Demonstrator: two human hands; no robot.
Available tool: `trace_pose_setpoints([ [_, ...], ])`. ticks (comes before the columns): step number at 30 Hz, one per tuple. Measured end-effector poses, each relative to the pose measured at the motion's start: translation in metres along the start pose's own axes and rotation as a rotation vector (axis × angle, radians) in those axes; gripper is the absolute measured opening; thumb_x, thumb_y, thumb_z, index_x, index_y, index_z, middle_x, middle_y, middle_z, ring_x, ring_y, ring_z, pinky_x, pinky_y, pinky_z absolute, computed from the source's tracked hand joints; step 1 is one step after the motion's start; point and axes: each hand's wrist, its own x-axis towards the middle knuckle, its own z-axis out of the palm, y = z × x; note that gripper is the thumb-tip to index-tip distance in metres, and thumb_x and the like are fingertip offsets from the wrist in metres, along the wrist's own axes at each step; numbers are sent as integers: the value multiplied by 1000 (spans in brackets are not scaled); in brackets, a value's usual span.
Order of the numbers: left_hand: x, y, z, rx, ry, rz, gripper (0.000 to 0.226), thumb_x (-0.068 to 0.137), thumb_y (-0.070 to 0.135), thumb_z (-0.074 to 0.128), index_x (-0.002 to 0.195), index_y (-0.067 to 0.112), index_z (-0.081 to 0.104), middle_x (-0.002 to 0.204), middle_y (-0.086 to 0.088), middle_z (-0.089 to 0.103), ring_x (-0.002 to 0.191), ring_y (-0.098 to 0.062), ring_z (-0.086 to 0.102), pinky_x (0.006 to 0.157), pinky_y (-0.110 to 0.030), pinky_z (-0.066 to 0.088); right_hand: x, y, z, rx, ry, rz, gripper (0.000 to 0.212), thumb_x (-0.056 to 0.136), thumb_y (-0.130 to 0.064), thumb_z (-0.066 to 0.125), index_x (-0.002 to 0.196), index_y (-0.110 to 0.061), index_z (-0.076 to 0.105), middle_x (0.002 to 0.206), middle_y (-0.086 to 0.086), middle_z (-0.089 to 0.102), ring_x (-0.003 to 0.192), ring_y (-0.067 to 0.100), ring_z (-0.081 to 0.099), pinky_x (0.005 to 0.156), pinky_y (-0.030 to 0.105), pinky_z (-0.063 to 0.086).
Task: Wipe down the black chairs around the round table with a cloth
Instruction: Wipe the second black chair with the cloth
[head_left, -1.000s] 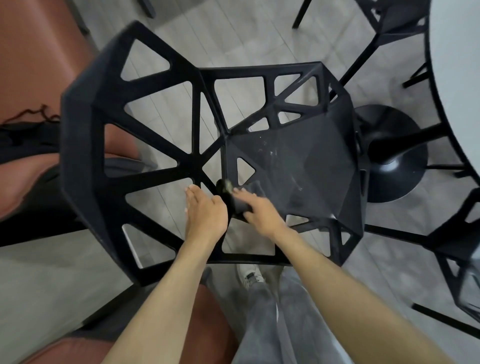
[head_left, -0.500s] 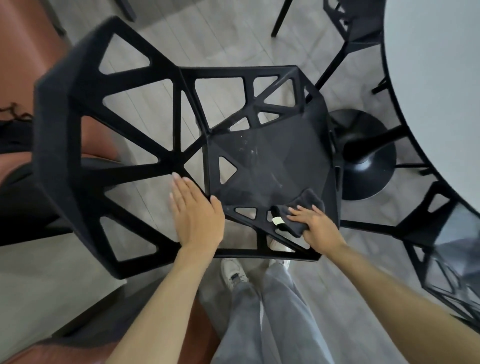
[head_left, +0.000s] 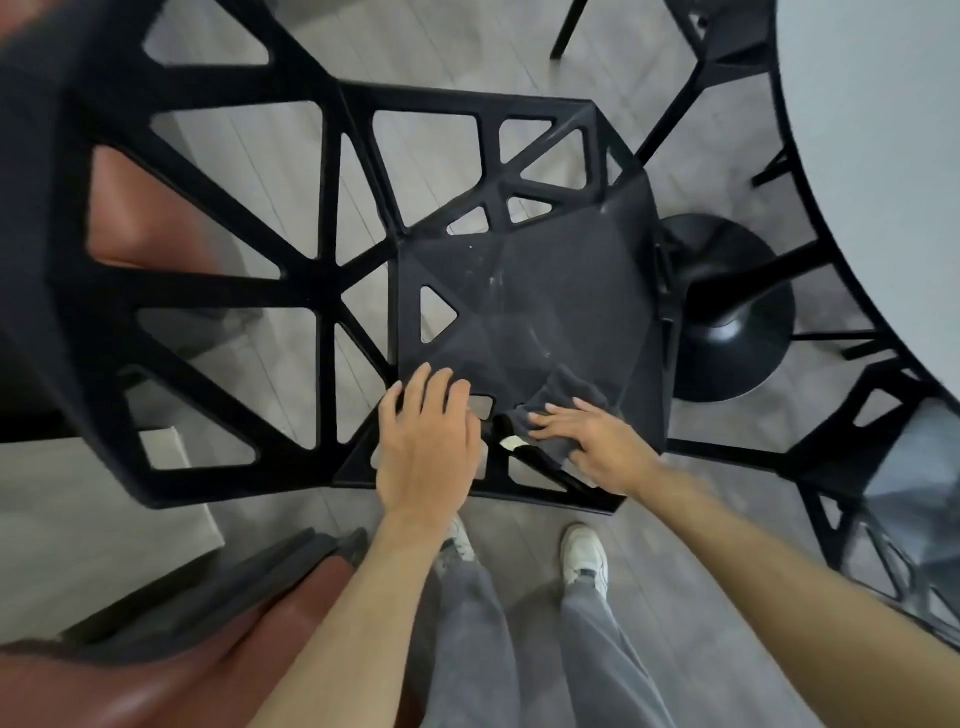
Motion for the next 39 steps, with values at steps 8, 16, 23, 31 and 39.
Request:
trace_pose_setpoints([
  [8, -3, 5, 7, 64, 163, -26, 31, 107, 24, 42, 114, 13, 70, 120, -5, 72, 124, -28, 62, 106, -48, 43, -55, 31, 9, 109, 225, 181, 70, 83, 7, 54, 144, -28, 58, 154, -21, 40, 153, 9, 25, 129, 39, 8],
  [16, -4, 4, 15, 131, 266, -6, 29, 106, 25, 44, 106, 14, 71, 108, -2, 73, 111, -25, 65, 100, -43, 44, 37, -15, 32, 35, 130, -25, 58, 96, -2, 49, 151, -20, 50, 164, -7, 34, 155, 14, 21, 128, 32, 5],
  [23, -6, 6, 11, 139, 260, -33, 30, 106, 26, 44, 104, 13, 71, 104, -2, 73, 106, -25, 65, 98, -42, 43, -62, 1, 33, 200, 172, 9, 60, 84, -7, 52, 138, -30, 64, 145, -22, 55, 140, -10, 34, 125, 24, 18],
  [31, -4, 5, 12, 157, 249, -13, 31, 105, 27, 44, 104, 14, 72, 102, -1, 73, 103, -23, 65, 96, -41, 42, -32, 36, 10, -75, 101, -139, 53, 85, -21, 54, 136, -26, 65, 132, -12, 69, 126, 8, 58, 118, 16, 22],
  [39, -8, 5, 11, 141, 217, 0, 32, 106, 29, 42, 107, 15, 70, 103, -1, 72, 102, -23, 63, 94, -40, 41, -77, -6, 56, 630, 711, 265, 46, 84, -3, 57, 111, -38, 70, 104, -17, 73, 102, 2, 66, 88, 20, 51],
])
